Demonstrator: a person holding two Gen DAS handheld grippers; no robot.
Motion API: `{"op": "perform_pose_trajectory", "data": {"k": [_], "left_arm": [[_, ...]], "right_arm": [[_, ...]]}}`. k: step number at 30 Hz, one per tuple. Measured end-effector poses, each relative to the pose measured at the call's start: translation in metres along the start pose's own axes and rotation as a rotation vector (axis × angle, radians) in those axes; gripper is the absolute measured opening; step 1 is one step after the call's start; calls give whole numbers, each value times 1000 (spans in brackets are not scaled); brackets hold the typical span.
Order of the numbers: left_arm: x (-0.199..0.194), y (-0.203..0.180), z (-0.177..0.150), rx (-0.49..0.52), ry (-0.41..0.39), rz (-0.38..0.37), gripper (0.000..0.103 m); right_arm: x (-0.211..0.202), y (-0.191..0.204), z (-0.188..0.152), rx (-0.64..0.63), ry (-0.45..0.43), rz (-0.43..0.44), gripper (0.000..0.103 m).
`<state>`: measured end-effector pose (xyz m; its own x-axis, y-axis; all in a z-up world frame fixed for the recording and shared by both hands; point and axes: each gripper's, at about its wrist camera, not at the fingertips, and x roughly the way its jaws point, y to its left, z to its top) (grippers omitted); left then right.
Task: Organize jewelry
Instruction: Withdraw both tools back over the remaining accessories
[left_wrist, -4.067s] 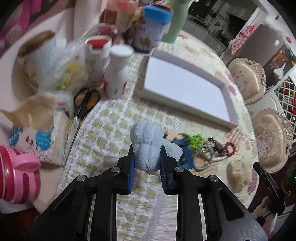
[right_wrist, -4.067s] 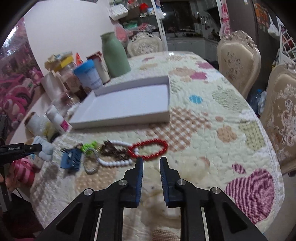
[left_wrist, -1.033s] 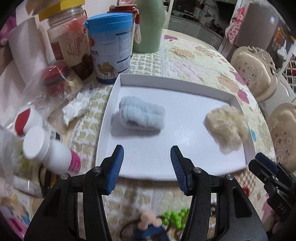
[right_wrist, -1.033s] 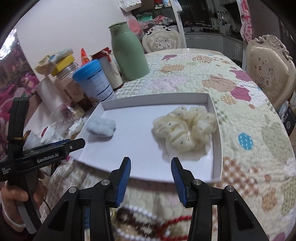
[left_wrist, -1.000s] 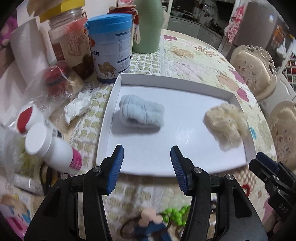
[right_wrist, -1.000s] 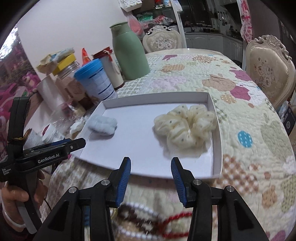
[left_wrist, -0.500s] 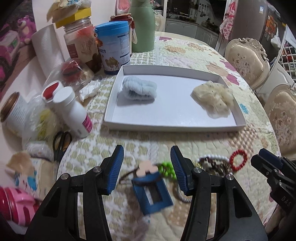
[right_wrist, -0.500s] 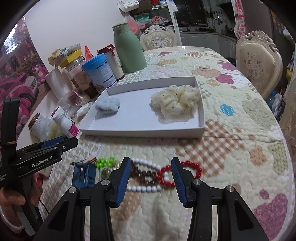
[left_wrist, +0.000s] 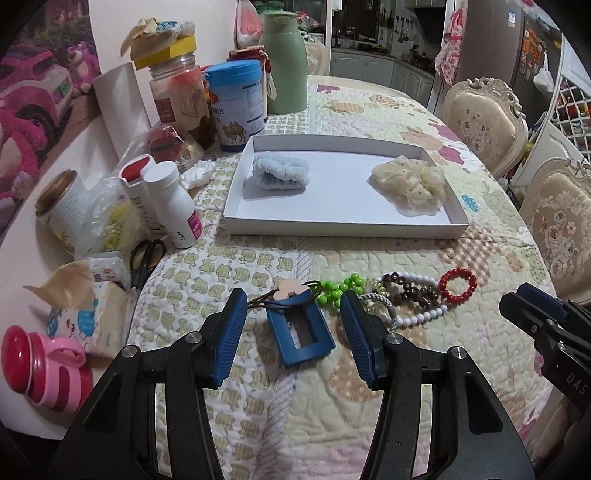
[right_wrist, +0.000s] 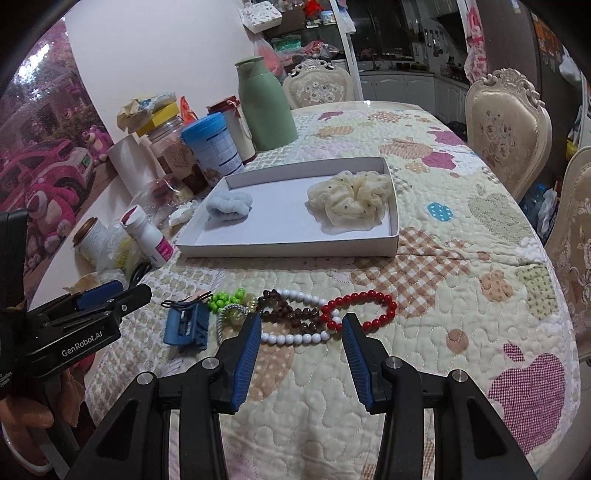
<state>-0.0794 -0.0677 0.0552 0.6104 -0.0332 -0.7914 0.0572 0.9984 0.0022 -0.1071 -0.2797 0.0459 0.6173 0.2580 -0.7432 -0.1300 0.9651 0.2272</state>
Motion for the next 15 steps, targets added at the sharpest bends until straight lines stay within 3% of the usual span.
{"op": "perform_pose_trajectory", "data": {"k": [15], "left_arm": [[-25,-7,-16,10,-36,0,52]], "right_arm": [[-27,7,-9,-28,-30,-7,45]]}}
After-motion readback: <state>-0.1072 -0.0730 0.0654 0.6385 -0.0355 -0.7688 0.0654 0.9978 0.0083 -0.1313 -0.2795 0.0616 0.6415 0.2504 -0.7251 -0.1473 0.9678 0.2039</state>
